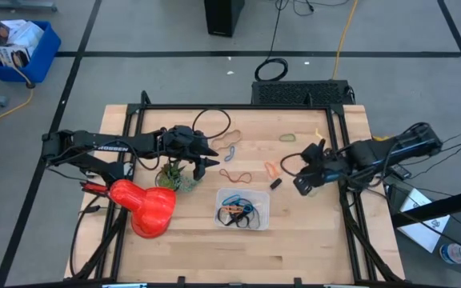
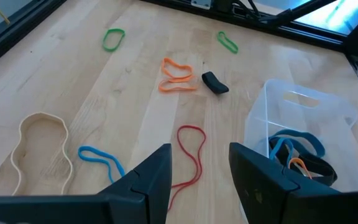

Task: Pick and place rubber bands into bin
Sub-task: Put the bottom green rubber band into the bin

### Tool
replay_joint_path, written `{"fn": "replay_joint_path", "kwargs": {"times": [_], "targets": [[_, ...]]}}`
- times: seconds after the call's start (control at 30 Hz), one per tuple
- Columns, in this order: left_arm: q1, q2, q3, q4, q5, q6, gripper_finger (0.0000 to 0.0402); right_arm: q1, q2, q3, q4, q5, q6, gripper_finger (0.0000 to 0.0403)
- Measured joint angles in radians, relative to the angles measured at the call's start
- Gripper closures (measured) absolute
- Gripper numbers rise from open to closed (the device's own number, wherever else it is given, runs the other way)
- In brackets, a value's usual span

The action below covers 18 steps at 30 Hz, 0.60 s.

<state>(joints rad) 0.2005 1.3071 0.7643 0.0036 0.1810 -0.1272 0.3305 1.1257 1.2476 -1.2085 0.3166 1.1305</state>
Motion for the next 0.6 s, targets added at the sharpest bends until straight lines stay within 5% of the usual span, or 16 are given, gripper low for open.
{"fn": "replay_joint_path", "kwargs": {"times": [0.27, 0.6], "targets": [[0.000, 0.000, 0.000, 0.001, 0.000, 0.000, 0.0233, -0.027, 0.013, -0.045, -0.134, -0.080, 0.136, 0.0303], [0.000, 0.000, 0.000, 0.016, -0.010, -0.042, 0.0233, -0.063, 0.014, -0.413, -0.032, -0.323, 0.179, 0.0309]]}}
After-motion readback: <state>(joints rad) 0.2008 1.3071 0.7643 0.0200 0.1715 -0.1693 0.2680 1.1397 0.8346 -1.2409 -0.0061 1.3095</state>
